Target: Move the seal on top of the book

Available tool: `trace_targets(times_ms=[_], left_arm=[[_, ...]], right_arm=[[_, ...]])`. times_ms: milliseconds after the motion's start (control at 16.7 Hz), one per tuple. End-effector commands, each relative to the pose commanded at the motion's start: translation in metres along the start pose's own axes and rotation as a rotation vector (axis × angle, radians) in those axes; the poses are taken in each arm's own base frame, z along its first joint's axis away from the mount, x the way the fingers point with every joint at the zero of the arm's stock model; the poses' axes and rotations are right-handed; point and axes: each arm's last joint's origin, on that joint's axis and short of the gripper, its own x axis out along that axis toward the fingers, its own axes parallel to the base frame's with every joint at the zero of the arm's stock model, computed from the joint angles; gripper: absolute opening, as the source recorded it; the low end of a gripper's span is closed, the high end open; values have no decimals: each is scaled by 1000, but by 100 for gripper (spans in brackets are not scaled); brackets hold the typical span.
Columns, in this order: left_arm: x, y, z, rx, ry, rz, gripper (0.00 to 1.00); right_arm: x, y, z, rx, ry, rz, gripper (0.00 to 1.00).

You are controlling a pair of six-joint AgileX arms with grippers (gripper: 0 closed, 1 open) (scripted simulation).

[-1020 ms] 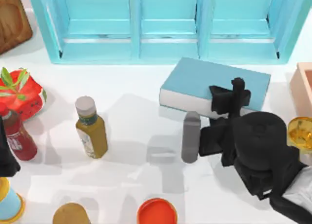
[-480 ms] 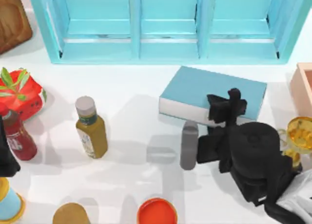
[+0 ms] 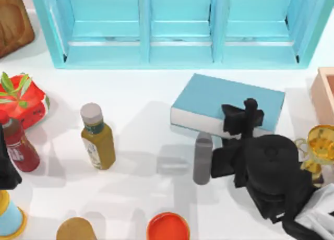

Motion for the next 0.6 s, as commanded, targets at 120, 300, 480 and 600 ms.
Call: trace_targets(times_ms=[120,300,480,600], left_arm=[[0,0,0,0,0,0,100],[0,0,0,0,0,0,100],[0,0,0,0,0,0,100],[0,0,0,0,0,0,100]], right_arm=[[0,0,0,0,0,0,30],[0,0,0,0,0,0,53],[0,0,0,0,0,0,75],[0,0,0,0,0,0,90]])
